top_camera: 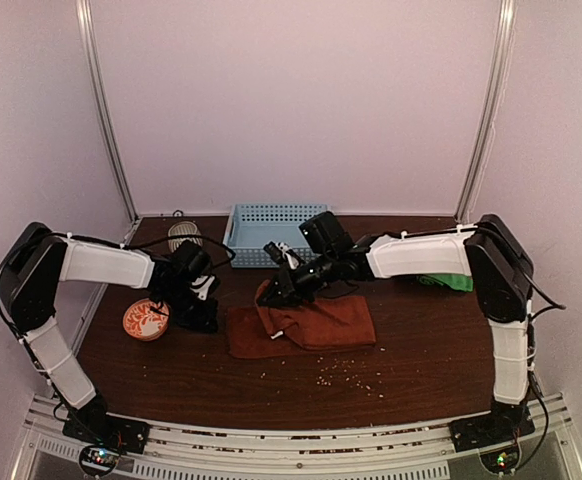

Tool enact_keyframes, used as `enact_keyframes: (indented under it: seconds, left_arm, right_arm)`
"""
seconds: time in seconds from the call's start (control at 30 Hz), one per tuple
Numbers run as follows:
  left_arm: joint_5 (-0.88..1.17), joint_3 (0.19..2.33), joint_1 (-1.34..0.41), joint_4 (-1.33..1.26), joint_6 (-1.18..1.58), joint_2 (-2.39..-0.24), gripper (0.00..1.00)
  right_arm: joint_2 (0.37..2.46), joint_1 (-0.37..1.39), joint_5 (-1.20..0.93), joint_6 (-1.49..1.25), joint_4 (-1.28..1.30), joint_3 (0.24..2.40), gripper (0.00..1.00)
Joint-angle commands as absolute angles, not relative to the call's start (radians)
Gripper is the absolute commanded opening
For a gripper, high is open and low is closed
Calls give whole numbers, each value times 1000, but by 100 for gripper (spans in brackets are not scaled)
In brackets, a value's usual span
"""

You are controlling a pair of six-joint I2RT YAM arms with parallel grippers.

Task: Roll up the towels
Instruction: Fold the towel at the center of the board.

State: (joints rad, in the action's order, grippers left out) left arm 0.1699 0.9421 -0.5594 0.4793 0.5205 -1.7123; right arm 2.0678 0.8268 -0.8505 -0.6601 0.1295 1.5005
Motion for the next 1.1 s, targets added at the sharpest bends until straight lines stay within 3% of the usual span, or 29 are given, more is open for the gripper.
enact_keyframes:
  seconds: [0.0,0.97,1.07]
  left_arm:
    - [201,908,-566,449,545,-1722,11]
    - [201,880,-567,417,543,-1733,10]
    - [182,879,-567,430,558,-1725,10]
  right_arm:
    - [2127,855,-854,-739,92,1556,0]
    - [2388,926,-885,-886,-30,1730,0]
    - [2406,924,-898,-873,-31,1750,20]
